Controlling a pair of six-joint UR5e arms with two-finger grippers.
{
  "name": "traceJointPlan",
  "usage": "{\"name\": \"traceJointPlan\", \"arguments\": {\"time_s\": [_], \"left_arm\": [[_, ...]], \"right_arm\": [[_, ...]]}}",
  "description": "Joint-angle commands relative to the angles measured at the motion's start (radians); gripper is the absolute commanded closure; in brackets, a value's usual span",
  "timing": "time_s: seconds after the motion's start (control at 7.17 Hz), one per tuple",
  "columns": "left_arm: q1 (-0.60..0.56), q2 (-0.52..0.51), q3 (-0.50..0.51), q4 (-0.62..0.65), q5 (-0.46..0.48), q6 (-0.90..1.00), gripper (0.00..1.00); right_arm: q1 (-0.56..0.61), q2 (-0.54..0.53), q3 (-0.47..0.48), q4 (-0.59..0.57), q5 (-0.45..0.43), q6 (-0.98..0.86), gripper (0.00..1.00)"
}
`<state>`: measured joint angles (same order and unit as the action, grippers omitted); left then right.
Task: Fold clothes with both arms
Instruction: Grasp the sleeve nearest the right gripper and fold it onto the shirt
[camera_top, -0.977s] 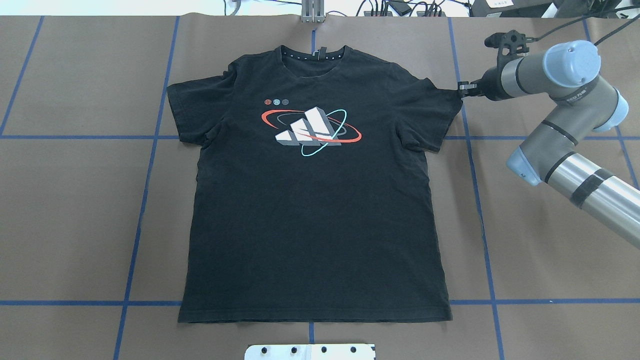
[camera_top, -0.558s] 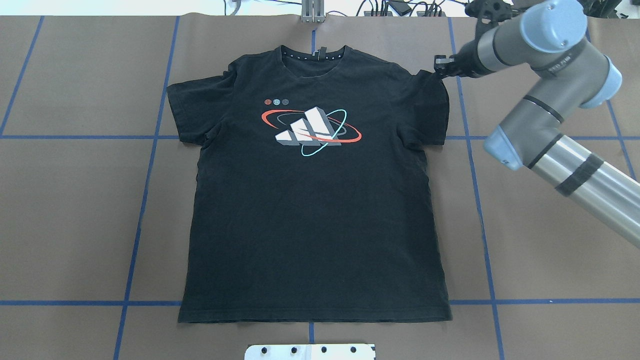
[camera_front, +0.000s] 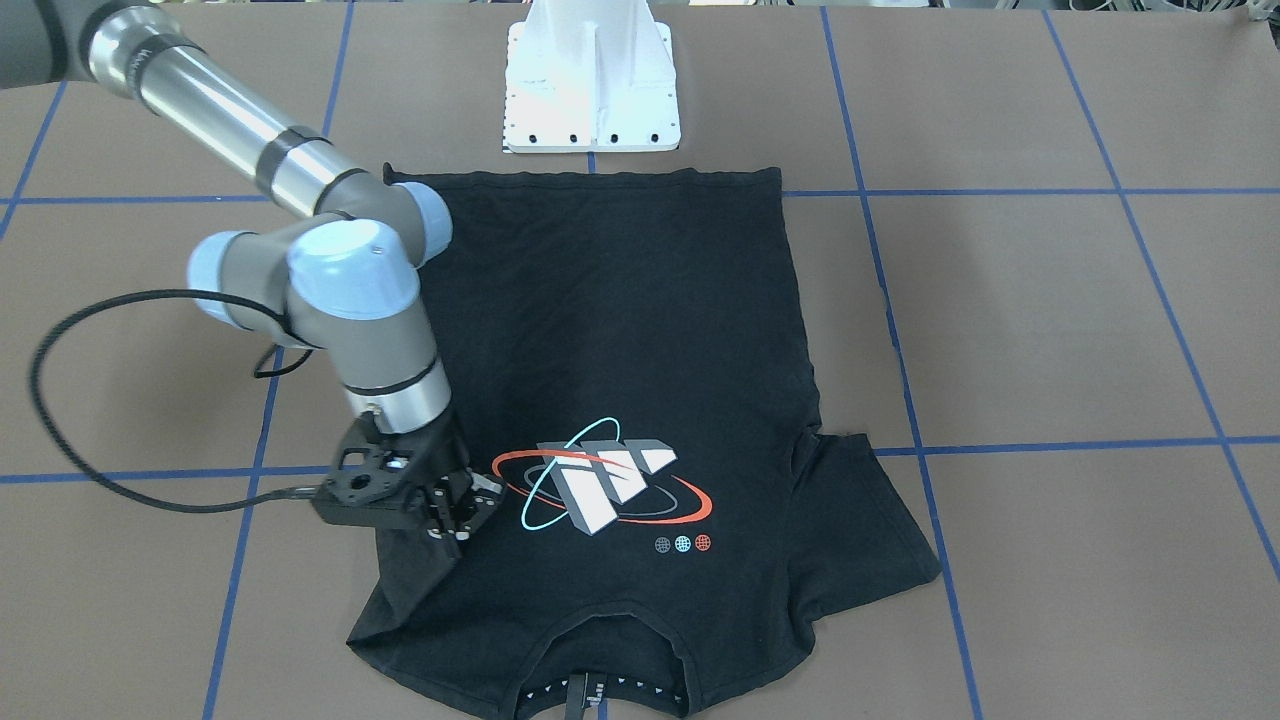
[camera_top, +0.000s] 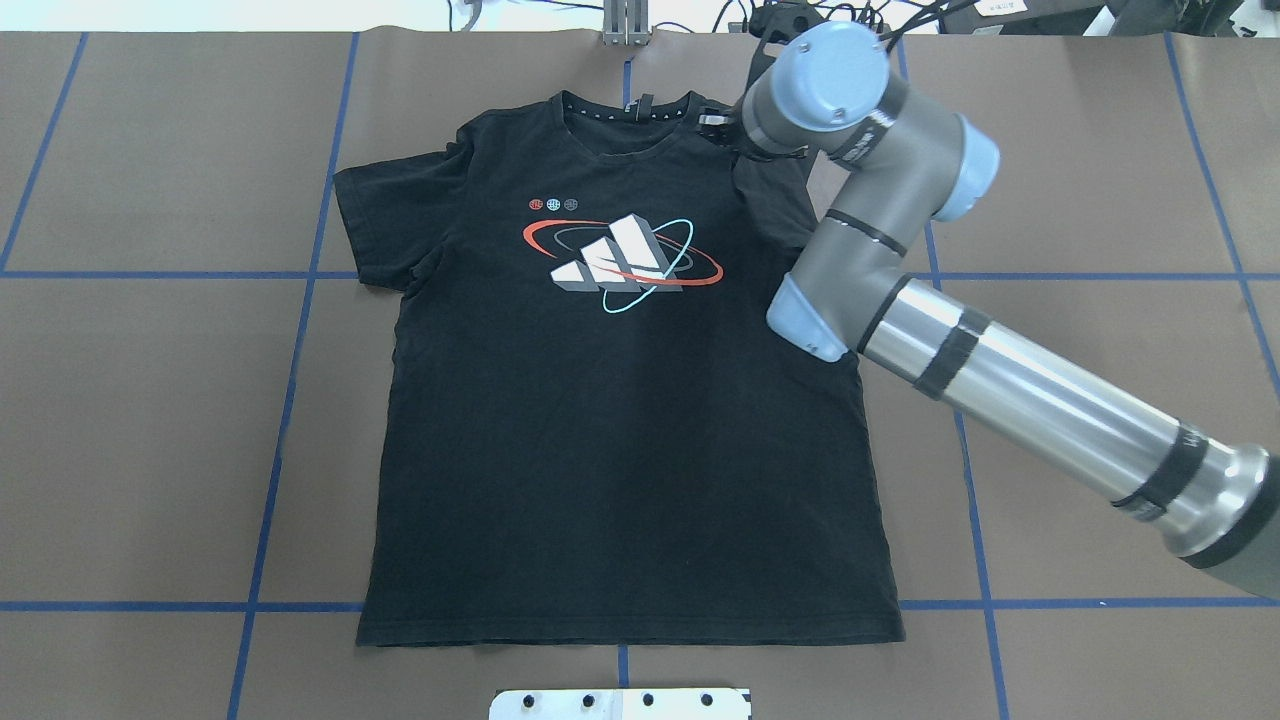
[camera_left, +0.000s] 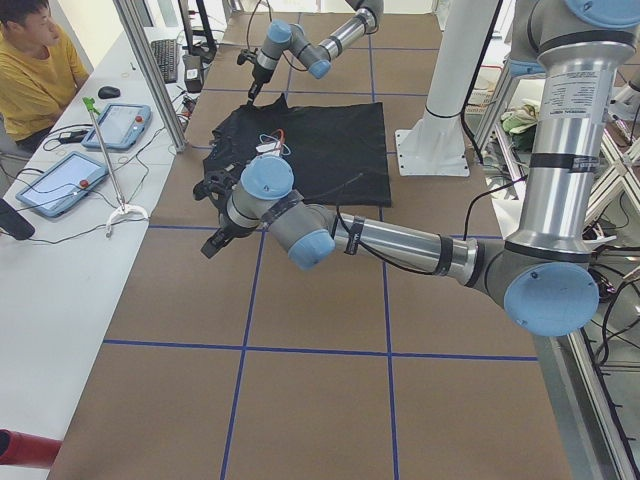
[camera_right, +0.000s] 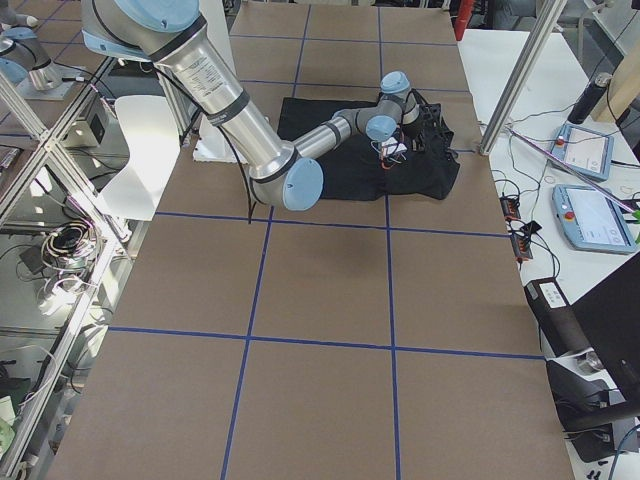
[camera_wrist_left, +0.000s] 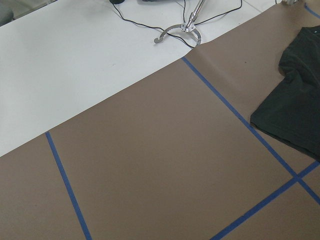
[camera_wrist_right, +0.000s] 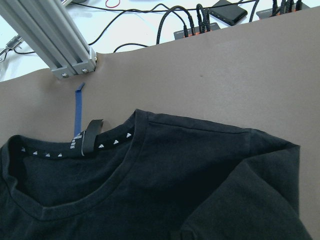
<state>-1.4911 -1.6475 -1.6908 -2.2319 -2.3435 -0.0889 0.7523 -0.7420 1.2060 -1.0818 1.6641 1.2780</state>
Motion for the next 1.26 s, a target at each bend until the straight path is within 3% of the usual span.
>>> {"name": "traceJointPlan", "arguments": {"time_s": [0.0,0.14,0.28,0.42,0.7,0.84,0.98,1.12], "left_arm": [[0.0,0.0,-0.001,0.0,0.0,-0.002,0.0],[0.0,0.0,-0.001,0.0,0.0,-0.002,0.0],[0.0,0.0,-0.001,0.0,0.0,0.0,0.0],[0.0,0.0,-0.001,0.0,0.0,0.001,0.0],[0.003,-0.005,-0.001,-0.059,0.0,-0.002,0.0],[0.058,-0.04,0.003,-0.055,0.006,-0.005,0.0],[0.105,-0.096,0.029,-0.063,0.009,-0.114,0.0],[0.15,-0.156,0.037,-0.064,0.07,-0.227,0.0]], "right_arm": [[-0.056,0.035,-0.063,0.002,-0.061,0.011,1.0],[-0.082,0.033,-0.072,0.003,-0.081,0.009,1.0],[-0.09,0.035,-0.072,0.005,-0.081,0.001,0.67],[-0.094,0.035,-0.071,0.003,-0.083,-0.002,0.01],[-0.053,0.026,-0.021,-0.012,-0.031,-0.035,0.0],[-0.004,0.018,0.013,-0.065,0.071,-0.07,0.0],[0.042,-0.021,0.117,-0.163,0.124,-0.151,0.0],[0.098,-0.108,0.25,-0.232,0.182,-0.24,0.0]]}}
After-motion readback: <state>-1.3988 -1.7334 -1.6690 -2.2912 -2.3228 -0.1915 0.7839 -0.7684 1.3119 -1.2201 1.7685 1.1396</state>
